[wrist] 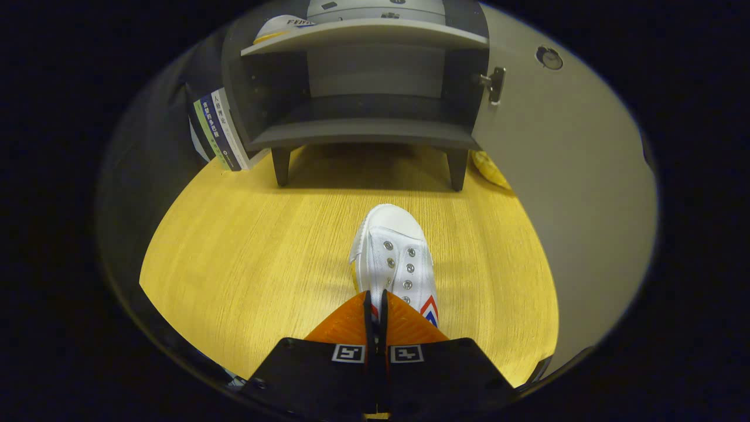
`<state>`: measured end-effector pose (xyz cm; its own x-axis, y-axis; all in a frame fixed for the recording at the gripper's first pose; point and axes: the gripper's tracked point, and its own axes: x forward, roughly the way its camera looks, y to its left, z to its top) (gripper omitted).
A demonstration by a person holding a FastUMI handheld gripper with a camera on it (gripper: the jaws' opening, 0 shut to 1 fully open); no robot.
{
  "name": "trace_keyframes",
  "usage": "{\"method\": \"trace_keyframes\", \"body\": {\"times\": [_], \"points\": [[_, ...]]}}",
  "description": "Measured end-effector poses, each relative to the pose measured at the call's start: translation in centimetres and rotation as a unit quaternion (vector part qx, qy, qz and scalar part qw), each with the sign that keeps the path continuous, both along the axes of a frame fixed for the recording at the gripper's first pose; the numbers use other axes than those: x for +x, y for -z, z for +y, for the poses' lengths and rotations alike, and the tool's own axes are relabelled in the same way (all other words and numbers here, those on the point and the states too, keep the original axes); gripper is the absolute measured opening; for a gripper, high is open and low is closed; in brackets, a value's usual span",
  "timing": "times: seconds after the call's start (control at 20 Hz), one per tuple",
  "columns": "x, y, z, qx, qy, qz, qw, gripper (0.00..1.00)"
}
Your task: Open the shoe cabinet door, grab the shoes and put them into the shoe cabinet, then close the shoe cabinet door.
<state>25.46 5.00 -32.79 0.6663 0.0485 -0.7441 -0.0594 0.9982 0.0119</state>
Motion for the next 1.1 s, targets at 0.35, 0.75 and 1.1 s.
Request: {"method": "trace_keyframes", "body": {"times": [0.35,0.75,1.1], "points": [[1.1,-14.3,1.1,0.016,-0.011,-0.109,0.994,0.02],[8.2,-29.1,-0.2,0.004,-0.004,-0.235,0.972,0.02],[18.1,-36.0,-2.5,-0.026,0.029,-0.284,0.958,0.01]]}}
